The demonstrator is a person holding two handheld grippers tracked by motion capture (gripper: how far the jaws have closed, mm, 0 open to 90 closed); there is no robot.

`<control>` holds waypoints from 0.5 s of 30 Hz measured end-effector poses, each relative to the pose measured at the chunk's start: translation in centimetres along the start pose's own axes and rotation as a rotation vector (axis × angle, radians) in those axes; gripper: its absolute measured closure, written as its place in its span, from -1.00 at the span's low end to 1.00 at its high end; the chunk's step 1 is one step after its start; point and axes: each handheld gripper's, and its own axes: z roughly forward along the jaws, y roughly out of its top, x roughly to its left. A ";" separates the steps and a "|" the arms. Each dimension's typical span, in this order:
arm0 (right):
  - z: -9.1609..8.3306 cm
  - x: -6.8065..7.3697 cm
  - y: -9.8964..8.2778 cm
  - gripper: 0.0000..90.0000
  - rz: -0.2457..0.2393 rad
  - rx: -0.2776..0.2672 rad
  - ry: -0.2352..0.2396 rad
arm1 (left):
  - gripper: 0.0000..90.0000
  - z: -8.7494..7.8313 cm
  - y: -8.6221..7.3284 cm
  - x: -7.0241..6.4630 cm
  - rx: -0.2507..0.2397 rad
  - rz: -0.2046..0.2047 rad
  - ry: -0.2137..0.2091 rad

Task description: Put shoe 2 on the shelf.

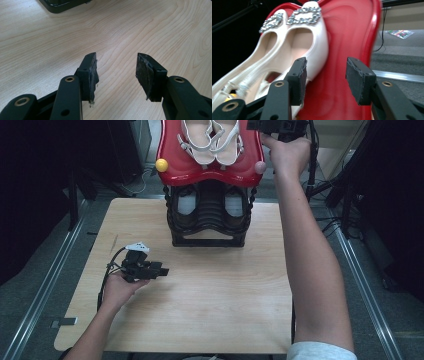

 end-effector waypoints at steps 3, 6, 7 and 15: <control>-0.5 -0.9 -0.4 0.15 -0.008 0.001 -0.013 | 0.14 0.0 0.0 0.0 -0.002 0.000 0.001; -1.1 -2.0 -0.9 0.10 0.007 -0.008 -0.014 | 0.13 0.0 0.1 0.0 -0.005 0.002 0.000; -1.3 -2.4 -1.0 0.09 0.012 -0.010 -0.015 | 0.13 0.0 0.1 0.0 -0.007 0.002 -0.001; -2.5 -5.2 -2.5 0.07 0.022 -0.013 -0.058 | 0.14 -0.1 0.1 0.1 -0.013 0.000 -0.005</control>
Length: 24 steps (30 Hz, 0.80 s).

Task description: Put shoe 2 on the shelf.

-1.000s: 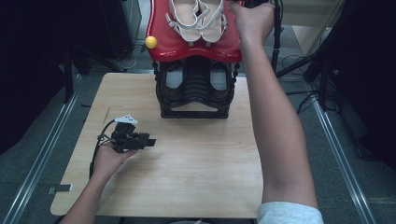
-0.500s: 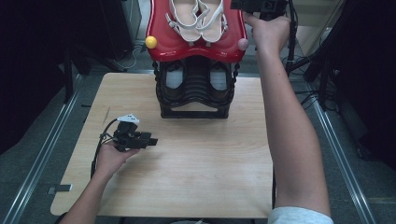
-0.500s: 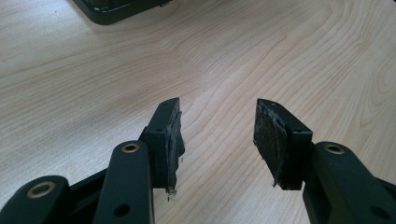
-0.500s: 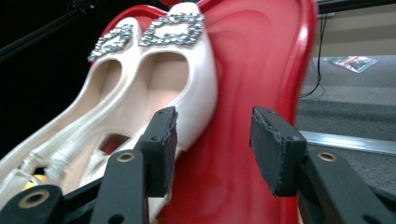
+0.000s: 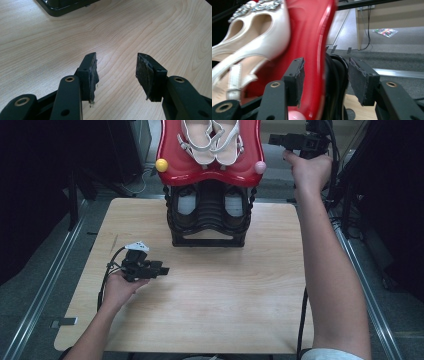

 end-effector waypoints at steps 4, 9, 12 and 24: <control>-0.1 -1.4 -1.0 0.07 0.021 0.015 0.000 | 0.14 0.0 0.0 0.1 -0.003 -0.001 0.002; 0.0 -2.4 -2.6 0.06 0.018 0.030 0.007 | 0.14 -0.1 0.0 0.0 -0.009 -0.004 0.010; -0.1 -2.9 -3.6 0.04 0.018 0.036 0.012 | 0.13 0.0 0.1 0.0 -0.012 -0.009 0.015; -0.5 -4.5 -8.5 0.01 0.019 0.077 0.039 | 0.10 0.0 0.1 0.0 -0.033 -0.029 0.037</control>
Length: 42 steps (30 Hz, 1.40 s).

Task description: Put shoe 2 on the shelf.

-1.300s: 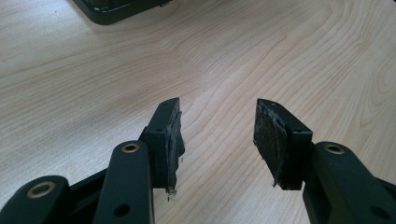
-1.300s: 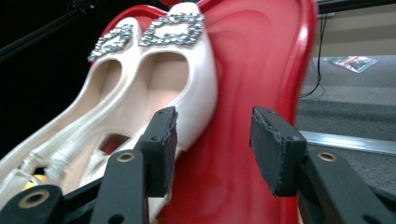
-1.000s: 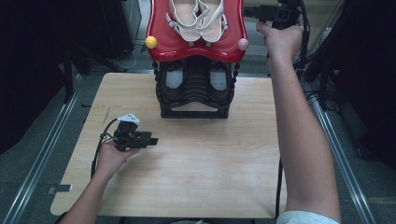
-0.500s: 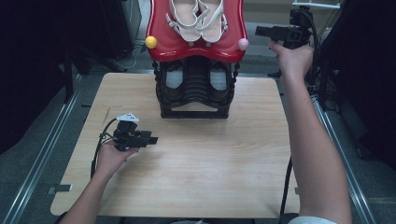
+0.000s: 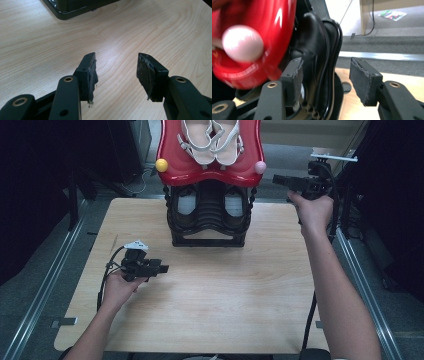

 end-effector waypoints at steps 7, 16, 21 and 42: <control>-0.1 -1.0 -3.0 0.00 0.005 0.020 0.001 | 0.05 -0.1 0.0 0.2 0.001 -0.007 -0.004; 0.3 -1.4 -7.7 0.00 -0.019 0.048 0.007 | 0.04 0.1 0.0 0.0 0.002 -0.006 -0.001; 0.5 -1.4 -9.9 -0.01 -0.020 0.076 0.030 | 0.03 0.1 0.0 0.0 0.003 -0.007 -0.003; 1.7 -0.7 -19.8 -0.01 -0.014 0.159 0.094 | -0.01 0.1 0.0 -0.2 0.002 -0.003 -0.005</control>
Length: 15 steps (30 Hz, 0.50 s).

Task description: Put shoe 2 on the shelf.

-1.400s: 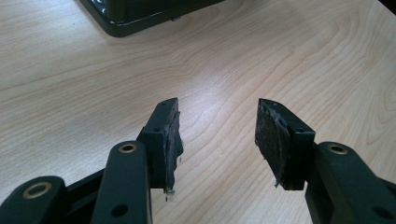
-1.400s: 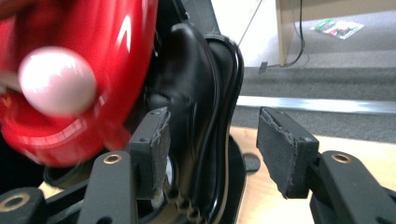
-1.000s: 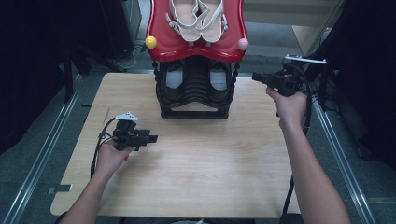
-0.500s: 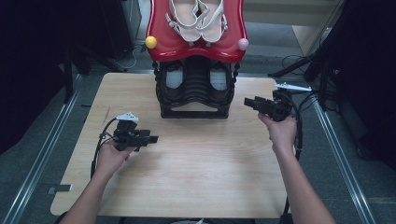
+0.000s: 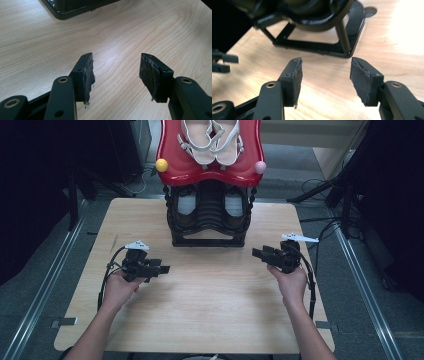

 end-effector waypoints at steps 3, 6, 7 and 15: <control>0.4 0.3 -0.9 -0.02 -0.017 0.011 -0.002 | -0.02 0.0 0.0 0.0 0.003 0.002 -0.002; 0.7 0.6 -1.8 -0.03 -0.029 0.027 0.005 | -0.03 0.0 0.0 0.0 0.007 0.008 -0.001; 0.8 0.6 -2.0 -0.03 -0.034 0.033 0.007 | -0.04 0.1 0.0 0.0 0.006 0.006 0.001; 1.5 0.9 -2.5 -0.06 -0.071 0.064 0.000 | -0.06 0.0 0.1 -0.1 0.004 0.004 -0.009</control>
